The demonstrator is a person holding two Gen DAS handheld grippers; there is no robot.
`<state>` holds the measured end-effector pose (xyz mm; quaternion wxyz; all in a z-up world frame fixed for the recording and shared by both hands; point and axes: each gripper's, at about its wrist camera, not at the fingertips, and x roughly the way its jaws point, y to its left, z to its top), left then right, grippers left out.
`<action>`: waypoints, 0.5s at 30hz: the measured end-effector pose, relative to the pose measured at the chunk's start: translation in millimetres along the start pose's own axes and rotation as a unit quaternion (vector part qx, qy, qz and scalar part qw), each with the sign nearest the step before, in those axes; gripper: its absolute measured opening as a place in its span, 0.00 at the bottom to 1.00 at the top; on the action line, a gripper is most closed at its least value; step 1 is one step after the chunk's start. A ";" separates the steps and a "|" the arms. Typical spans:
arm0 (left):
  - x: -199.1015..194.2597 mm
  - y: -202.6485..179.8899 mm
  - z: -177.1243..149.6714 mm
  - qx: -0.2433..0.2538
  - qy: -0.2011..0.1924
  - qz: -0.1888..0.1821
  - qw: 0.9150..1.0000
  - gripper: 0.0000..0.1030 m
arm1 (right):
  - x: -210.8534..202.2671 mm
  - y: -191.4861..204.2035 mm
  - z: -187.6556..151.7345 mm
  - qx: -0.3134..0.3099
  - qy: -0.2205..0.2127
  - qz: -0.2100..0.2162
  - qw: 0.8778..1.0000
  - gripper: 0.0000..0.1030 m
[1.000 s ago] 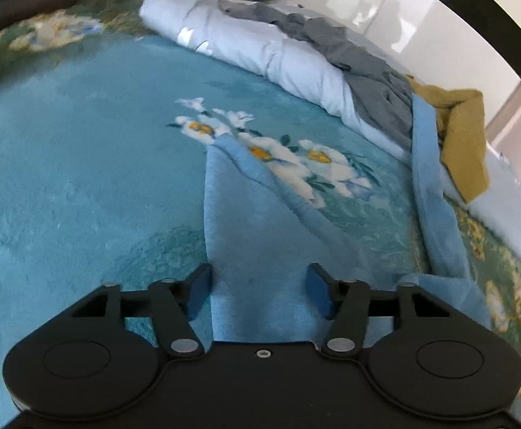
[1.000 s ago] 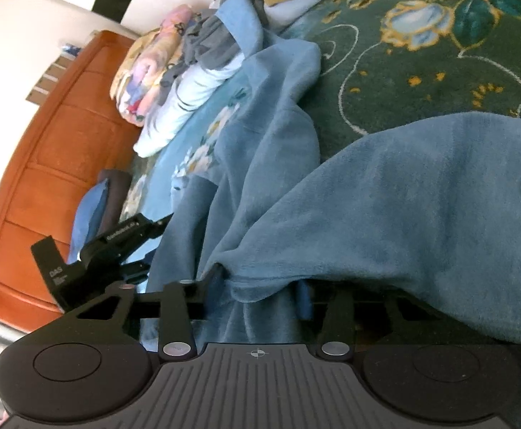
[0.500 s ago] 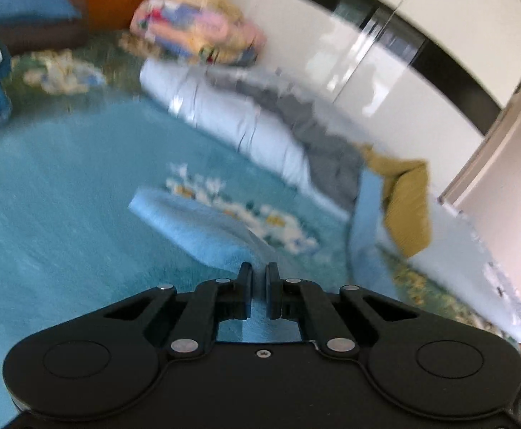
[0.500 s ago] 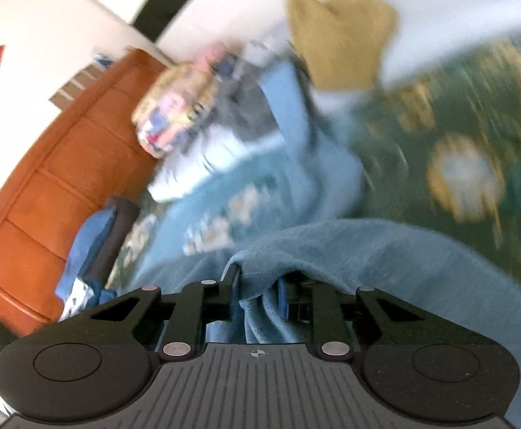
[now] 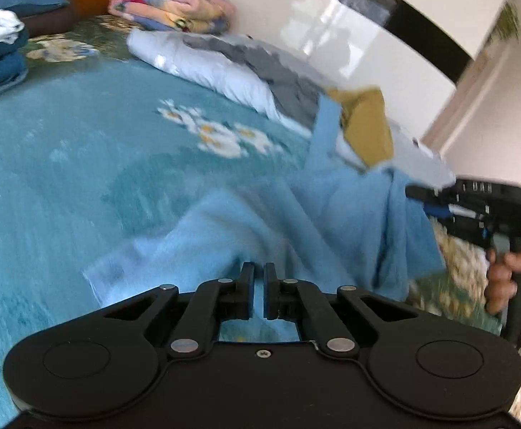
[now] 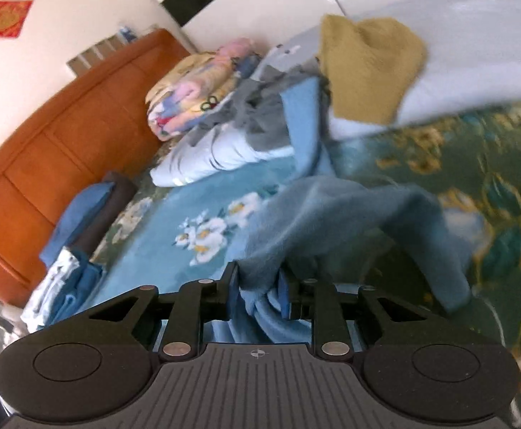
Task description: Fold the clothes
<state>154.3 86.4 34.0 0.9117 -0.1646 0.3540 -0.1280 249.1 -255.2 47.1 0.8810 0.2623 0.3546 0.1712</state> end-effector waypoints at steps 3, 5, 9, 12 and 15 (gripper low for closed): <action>-5.2 -6.0 5.2 0.021 -0.008 -0.004 1.000 0.02 | -7.5 -6.1 1.1 0.010 -0.011 0.009 1.000 0.29; -11.9 -8.1 14.1 0.026 -0.024 -0.009 0.999 0.03 | -6.3 -9.0 5.7 0.030 -0.018 0.024 0.999 0.40; -22.8 -11.5 32.0 0.037 -0.054 -0.002 0.998 0.03 | 4.2 -15.5 14.9 0.081 -0.025 0.042 0.996 0.40; -23.7 -10.4 40.4 0.031 -0.062 0.010 0.998 0.04 | 19.2 -22.4 20.6 0.110 -0.032 0.025 0.993 0.39; -22.6 -10.5 46.8 0.030 -0.067 0.015 0.997 0.12 | 27.7 -31.3 23.6 0.138 -0.040 0.006 0.990 0.20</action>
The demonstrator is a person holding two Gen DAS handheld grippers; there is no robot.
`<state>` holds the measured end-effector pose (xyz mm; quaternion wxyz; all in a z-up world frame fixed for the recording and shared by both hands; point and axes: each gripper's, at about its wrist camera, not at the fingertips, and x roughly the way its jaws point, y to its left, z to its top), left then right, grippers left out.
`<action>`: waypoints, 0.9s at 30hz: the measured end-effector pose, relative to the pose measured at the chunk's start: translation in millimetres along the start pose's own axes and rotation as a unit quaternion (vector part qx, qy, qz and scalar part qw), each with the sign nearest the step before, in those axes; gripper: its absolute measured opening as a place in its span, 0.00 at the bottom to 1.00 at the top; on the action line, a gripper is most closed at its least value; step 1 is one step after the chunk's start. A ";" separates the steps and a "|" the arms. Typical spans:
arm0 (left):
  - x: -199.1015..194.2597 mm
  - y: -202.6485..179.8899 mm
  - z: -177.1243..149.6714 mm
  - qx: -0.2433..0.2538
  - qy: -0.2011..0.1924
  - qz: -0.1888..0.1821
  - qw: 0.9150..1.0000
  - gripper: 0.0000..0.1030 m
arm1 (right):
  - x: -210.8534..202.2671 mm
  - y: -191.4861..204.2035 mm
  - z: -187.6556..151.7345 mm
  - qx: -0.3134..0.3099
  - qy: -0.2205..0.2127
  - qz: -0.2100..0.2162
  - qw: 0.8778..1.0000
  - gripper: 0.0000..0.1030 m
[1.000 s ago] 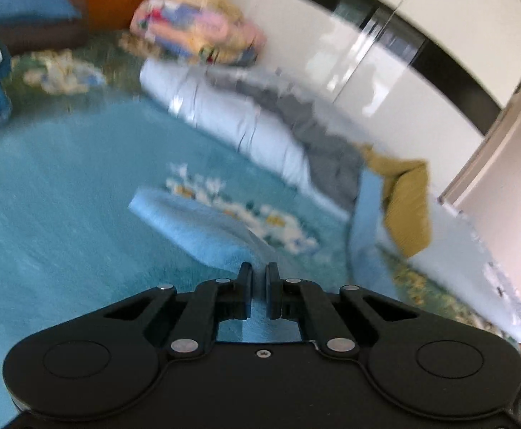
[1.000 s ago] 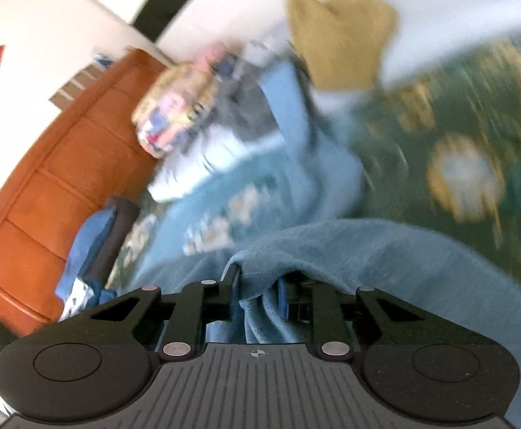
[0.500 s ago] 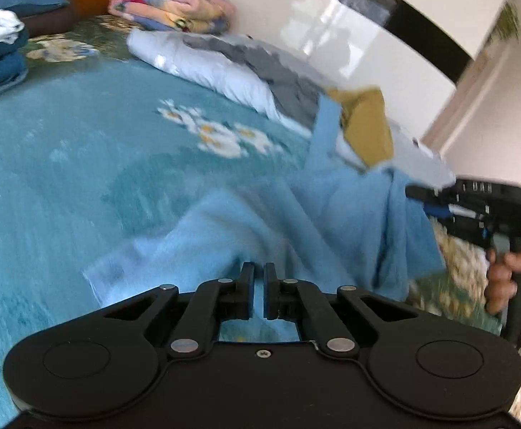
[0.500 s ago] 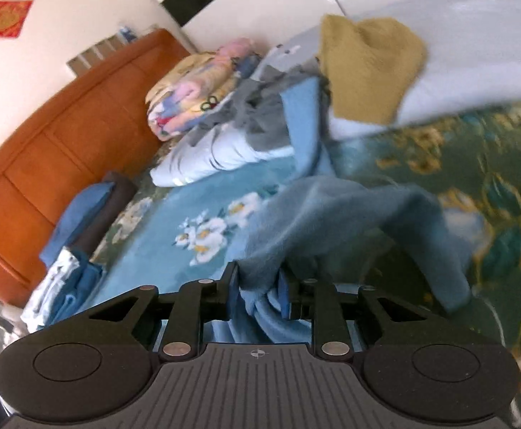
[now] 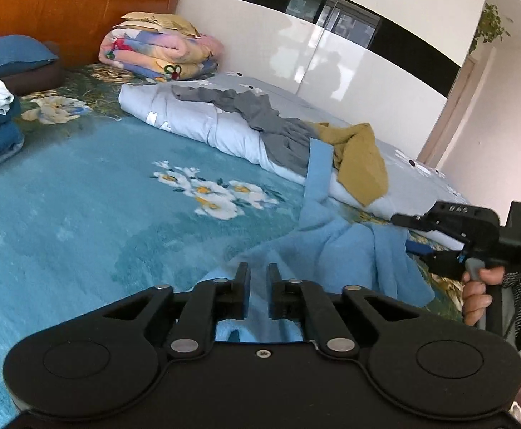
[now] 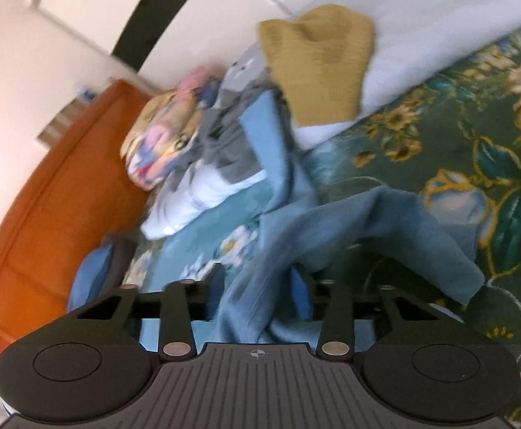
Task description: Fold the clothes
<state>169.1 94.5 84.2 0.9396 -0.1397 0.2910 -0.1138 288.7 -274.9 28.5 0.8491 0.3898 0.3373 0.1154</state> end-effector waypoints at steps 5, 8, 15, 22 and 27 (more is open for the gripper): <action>12.5 -4.0 11.4 0.010 0.004 0.009 1.000 0.29 | -14.5 -6.5 8.9 0.004 -0.043 0.014 0.999 0.04; 23.3 -9.5 17.6 0.018 0.008 0.006 1.000 0.40 | -51.2 -8.7 13.5 -0.004 -0.092 0.031 0.995 0.04; 64.9 -24.1 28.4 0.048 0.032 -0.008 0.998 0.44 | -151.9 -43.0 0.6 -0.007 -0.169 -0.022 0.985 0.04; 123.2 -36.0 39.3 0.079 0.073 -0.003 0.994 0.48 | -176.0 -91.6 -48.3 0.032 -0.102 -0.141 0.984 0.04; 166.2 -40.0 39.1 0.088 0.112 0.000 0.990 0.49 | -163.8 -105.3 -57.0 0.056 -0.069 -0.163 0.983 0.04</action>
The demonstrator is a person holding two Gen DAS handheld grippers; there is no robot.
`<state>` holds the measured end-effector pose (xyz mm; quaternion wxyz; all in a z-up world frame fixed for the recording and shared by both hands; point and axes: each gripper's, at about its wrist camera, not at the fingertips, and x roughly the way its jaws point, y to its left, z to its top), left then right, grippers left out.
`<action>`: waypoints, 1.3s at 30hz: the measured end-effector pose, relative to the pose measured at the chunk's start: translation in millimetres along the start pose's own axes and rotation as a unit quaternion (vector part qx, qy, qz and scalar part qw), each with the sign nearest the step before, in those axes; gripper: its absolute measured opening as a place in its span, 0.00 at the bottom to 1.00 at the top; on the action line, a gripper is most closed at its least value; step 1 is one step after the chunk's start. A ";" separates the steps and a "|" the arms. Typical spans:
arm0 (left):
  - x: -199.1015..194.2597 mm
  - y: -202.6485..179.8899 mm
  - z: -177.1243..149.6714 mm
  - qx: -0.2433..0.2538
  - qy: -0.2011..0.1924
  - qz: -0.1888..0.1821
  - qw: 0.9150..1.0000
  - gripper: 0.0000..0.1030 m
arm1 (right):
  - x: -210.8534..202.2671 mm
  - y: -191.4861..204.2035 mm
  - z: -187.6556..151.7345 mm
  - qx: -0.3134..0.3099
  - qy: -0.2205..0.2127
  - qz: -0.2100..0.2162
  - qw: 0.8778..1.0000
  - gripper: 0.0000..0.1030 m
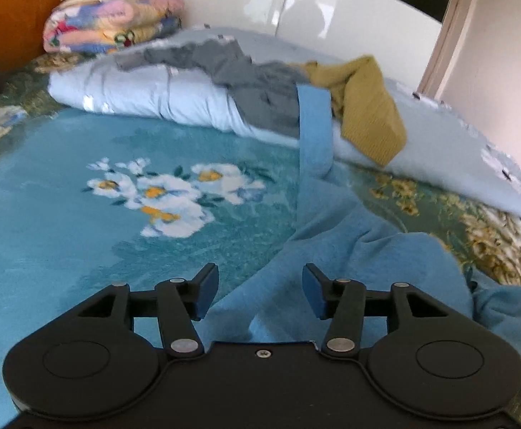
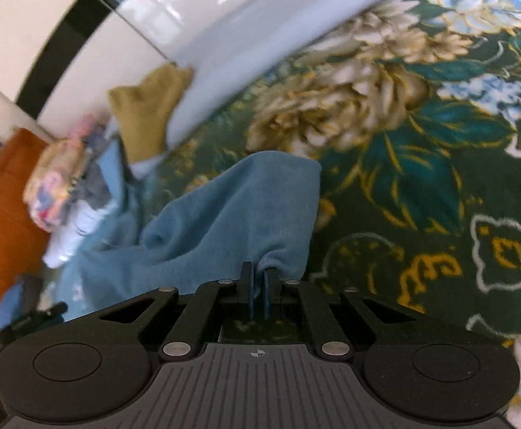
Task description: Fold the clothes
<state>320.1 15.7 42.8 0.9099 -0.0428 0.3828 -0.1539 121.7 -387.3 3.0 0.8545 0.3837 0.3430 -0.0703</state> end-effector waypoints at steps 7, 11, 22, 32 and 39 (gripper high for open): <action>5.0 -11.4 0.4 -0.021 -0.007 -0.028 0.999 0.50 | -0.5 8.2 4.0 -0.017 -0.002 0.015 1.000 0.14; -23.1 -55.6 -10.4 0.042 -0.032 -0.098 0.994 0.62 | 12.7 1.8 6.0 0.012 0.008 0.017 1.000 0.14; -27.8 -179.9 -68.5 0.237 0.021 -0.181 0.954 0.68 | 11.8 13.4 18.0 0.017 -0.028 0.060 0.998 0.17; -2.4 -207.1 -88.1 0.265 0.035 -0.106 0.958 0.29 | 1.7 18.9 22.0 0.010 -0.040 0.094 0.995 0.19; -14.7 -184.0 -63.7 0.156 0.006 -0.112 0.981 0.06 | 0.2 18.6 18.7 0.016 -0.029 0.123 0.992 0.20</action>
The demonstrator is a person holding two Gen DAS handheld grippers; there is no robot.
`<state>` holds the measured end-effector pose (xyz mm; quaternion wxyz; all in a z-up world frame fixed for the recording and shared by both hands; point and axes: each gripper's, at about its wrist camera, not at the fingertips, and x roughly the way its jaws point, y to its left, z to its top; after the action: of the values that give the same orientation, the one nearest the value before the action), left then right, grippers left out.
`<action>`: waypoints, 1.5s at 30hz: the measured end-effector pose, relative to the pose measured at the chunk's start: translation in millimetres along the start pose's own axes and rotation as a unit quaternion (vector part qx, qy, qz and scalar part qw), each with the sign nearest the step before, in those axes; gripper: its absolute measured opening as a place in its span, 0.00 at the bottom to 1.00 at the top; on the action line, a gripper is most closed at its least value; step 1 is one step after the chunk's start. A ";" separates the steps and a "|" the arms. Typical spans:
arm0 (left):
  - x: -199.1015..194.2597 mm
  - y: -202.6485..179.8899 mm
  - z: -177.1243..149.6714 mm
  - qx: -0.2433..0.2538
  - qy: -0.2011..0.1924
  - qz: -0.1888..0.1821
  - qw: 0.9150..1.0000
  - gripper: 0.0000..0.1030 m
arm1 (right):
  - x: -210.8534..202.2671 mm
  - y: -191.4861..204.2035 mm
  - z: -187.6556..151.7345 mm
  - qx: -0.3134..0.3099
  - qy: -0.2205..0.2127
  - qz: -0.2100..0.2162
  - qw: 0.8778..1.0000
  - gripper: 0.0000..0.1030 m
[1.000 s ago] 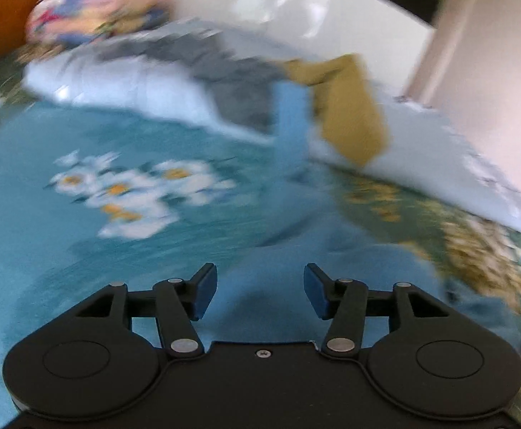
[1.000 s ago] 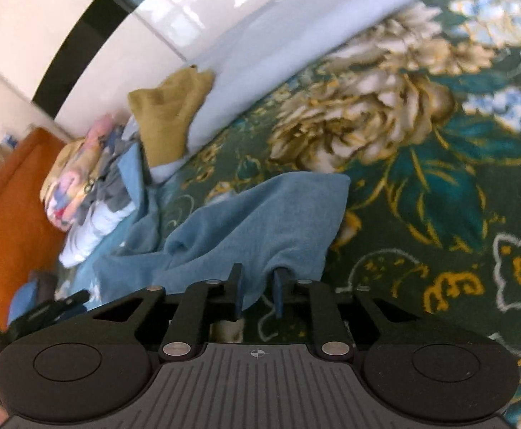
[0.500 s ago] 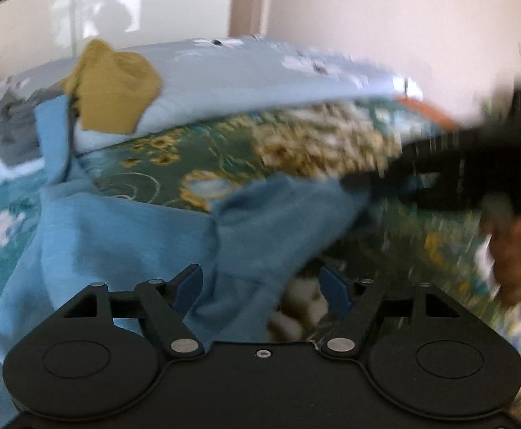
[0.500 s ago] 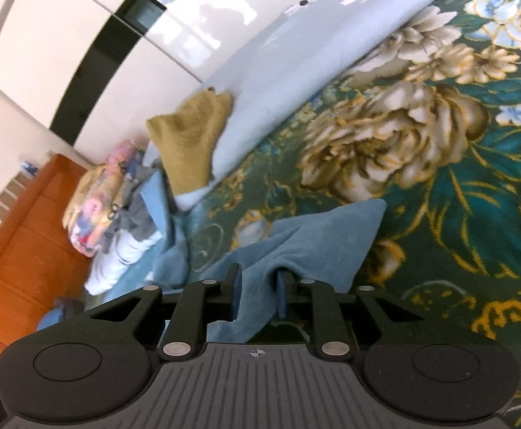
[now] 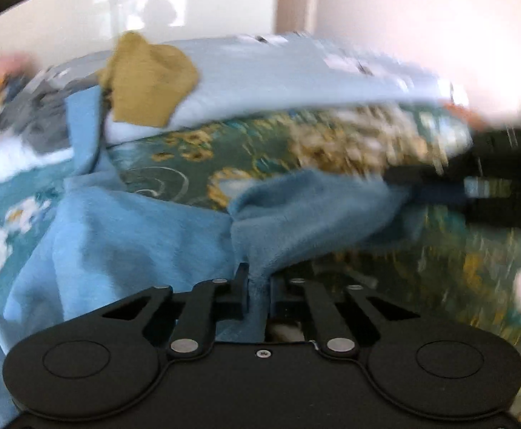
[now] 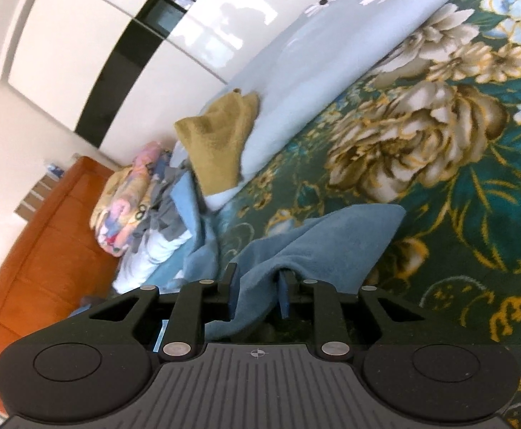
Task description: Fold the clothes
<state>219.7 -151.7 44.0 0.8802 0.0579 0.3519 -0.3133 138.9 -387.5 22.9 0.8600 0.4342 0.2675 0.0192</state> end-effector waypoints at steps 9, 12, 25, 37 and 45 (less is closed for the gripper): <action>-93.6 127.3 23.0 -0.261 -0.148 0.030 0.953 0.04 | 2.0 14.0 -5.6 -0.023 0.013 0.051 0.998 0.36; -135.4 172.4 11.8 -0.307 -0.194 0.071 0.929 0.04 | 10.8 16.4 -10.3 -0.022 0.029 0.049 0.998 0.36; -222.6 310.4 -100.6 -0.449 -0.205 0.233 0.838 0.04 | 75.7 56.8 -36.3 -0.071 0.111 0.057 0.990 0.38; -231.4 319.9 -161.8 -0.436 -0.146 0.211 0.862 0.23 | 190.5 171.8 -50.3 -0.301 0.186 0.078 0.932 0.42; -212.0 342.0 -154.7 -0.419 -0.110 0.206 0.877 0.40 | 276.2 230.0 -85.3 -0.528 0.184 0.022 0.828 0.51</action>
<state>214.2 279.0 27.1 0.8998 -0.2800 0.3312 0.0475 380.5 -108.3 33.6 0.8922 -0.0925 0.3605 0.2559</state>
